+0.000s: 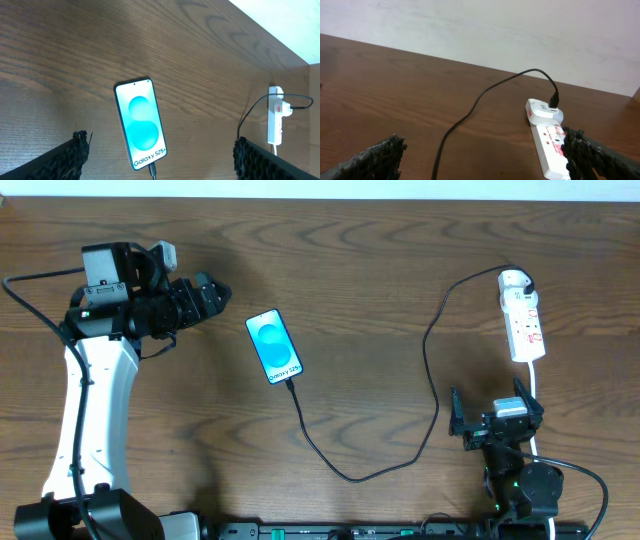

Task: Plug charger to phone and switch on socket

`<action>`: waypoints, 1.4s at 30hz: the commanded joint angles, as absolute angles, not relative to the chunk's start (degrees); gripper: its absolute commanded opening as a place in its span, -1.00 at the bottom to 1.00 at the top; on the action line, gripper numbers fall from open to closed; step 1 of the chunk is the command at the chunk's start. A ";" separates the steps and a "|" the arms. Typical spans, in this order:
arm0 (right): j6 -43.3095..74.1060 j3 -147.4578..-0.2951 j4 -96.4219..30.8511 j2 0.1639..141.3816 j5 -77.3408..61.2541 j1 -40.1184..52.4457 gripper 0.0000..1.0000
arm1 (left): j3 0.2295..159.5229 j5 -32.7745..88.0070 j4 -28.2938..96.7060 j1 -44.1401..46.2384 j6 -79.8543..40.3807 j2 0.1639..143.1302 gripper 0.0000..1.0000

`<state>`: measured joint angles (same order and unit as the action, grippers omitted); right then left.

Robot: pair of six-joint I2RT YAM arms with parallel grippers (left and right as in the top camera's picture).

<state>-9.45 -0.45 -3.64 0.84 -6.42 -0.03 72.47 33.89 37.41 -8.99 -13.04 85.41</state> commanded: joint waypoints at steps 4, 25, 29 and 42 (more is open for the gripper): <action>-8.62 -0.32 -3.81 0.32 -6.79 -0.45 0.99 | 72.86 31.83 37.50 -9.30 -12.25 85.30 0.88; -8.62 -0.32 -3.81 0.32 -6.79 -0.45 0.98 | 47.48 27.75 18.68 -9.30 3.07 57.32 0.88; -8.62 -0.32 -3.81 0.32 -6.79 -0.45 0.98 | 37.41 26.20 12.71 -9.30 3.25 46.96 0.88; -8.62 -0.32 -3.81 0.32 -6.79 -0.45 0.98 | 15.05 20.95 1.67 -7.51 6.63 22.28 0.88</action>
